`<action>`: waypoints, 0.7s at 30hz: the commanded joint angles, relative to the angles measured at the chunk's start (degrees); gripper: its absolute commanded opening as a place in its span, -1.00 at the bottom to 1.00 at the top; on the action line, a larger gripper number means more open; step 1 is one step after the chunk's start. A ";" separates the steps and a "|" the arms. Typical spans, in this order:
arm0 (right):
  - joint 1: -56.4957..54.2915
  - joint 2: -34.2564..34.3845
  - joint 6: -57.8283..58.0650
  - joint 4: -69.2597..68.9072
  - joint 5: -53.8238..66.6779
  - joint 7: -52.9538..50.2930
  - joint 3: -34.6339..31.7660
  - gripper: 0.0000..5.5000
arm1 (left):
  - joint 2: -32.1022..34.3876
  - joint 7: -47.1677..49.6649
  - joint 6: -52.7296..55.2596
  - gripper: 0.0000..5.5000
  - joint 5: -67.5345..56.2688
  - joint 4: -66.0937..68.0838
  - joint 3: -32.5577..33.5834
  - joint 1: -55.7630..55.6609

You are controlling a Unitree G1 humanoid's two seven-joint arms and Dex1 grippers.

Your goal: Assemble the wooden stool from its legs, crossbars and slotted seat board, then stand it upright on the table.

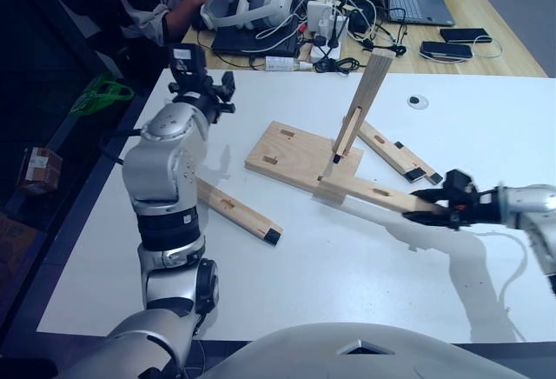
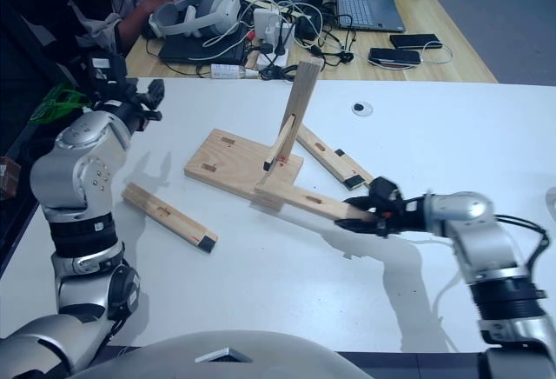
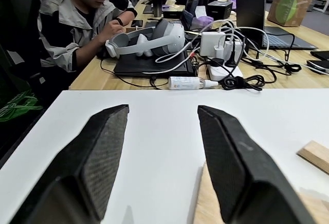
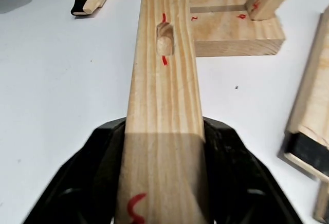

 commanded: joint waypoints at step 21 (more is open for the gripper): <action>-39.12 20.78 49.71 1.05 59.80 -19.39 -18.50 -0.26 | 10.61 -43.09 8.22 -0.10 -45.43 1.68 9.03 -15.16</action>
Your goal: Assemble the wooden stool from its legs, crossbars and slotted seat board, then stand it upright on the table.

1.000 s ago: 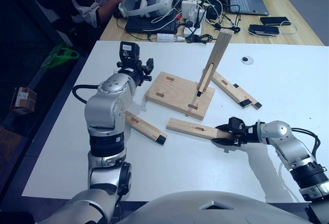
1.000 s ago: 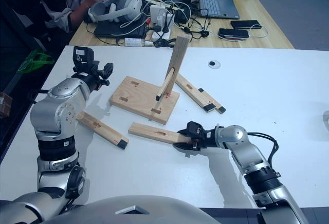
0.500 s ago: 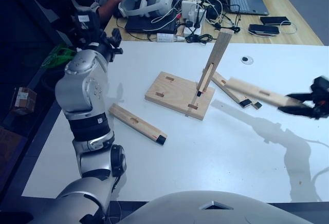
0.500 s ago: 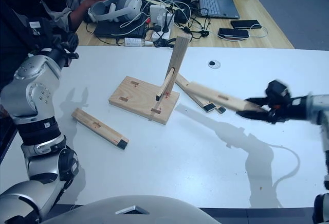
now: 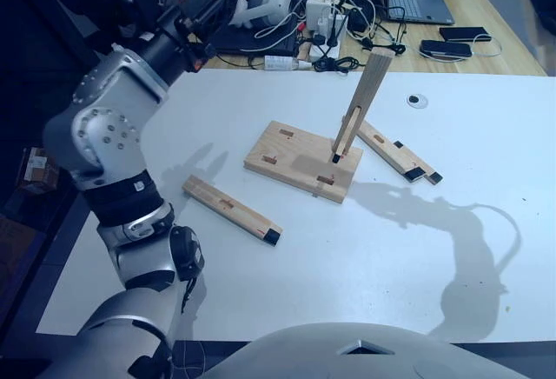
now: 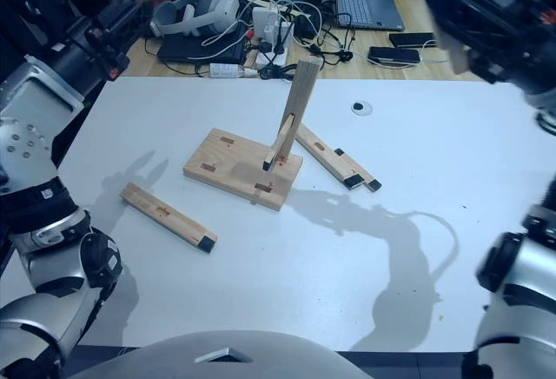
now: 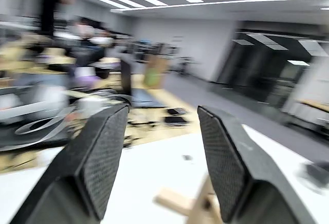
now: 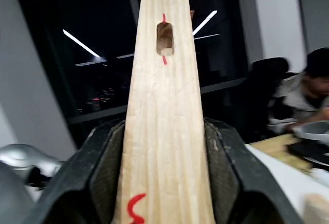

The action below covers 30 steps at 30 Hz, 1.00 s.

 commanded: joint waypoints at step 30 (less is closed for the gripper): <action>-1.61 11.66 17.63 -2.57 46.15 -17.76 19.62 -0.26 | 5.04 -12.35 1.32 -0.25 -43.79 3.25 -2.95 -26.86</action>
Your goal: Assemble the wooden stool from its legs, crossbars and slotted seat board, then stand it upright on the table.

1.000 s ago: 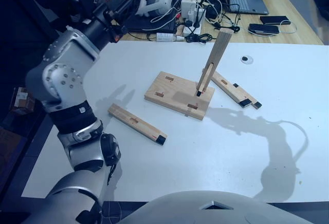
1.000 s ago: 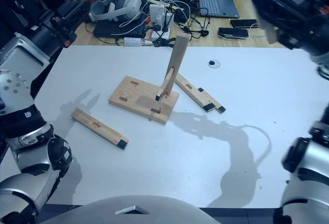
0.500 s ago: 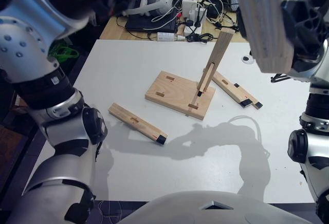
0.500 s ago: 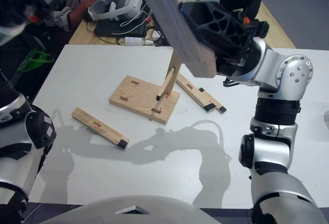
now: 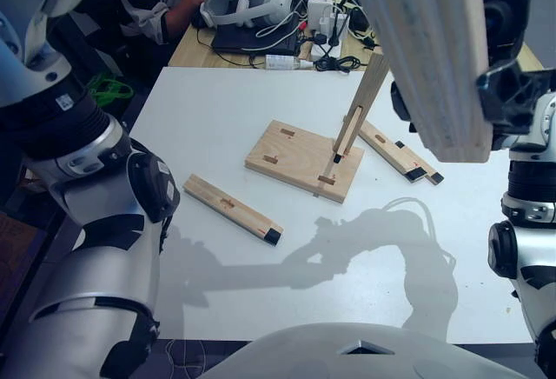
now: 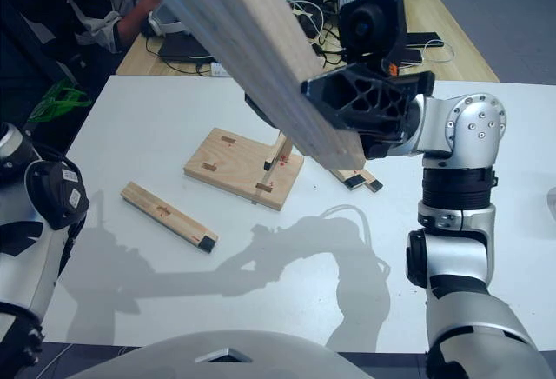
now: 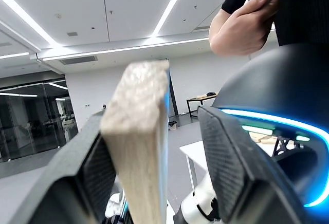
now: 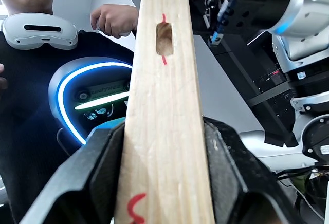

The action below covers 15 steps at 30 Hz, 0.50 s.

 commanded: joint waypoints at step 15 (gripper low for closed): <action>3.04 5.81 -9.64 -4.89 -6.08 -7.56 2.14 -0.02 | 2.69 4.35 0.40 -0.63 -5.33 1.11 -2.26 4.68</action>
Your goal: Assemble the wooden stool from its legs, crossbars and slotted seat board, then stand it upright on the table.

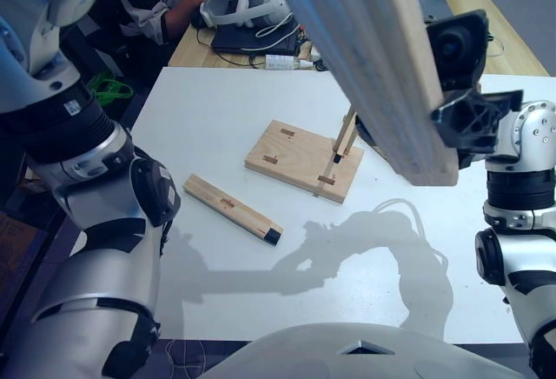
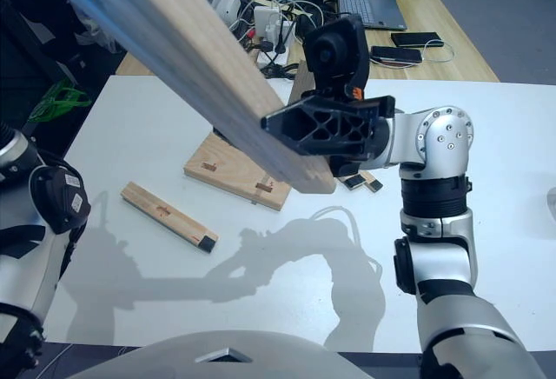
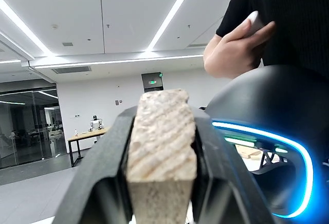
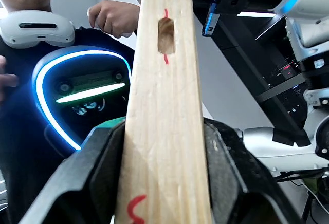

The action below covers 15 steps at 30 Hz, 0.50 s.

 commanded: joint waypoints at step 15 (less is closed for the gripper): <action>8.60 -17.17 -18.71 -1.57 -45.10 18.24 -4.72 0.57 | 6.40 -3.60 1.44 -0.63 13.21 -2.61 -5.76 6.06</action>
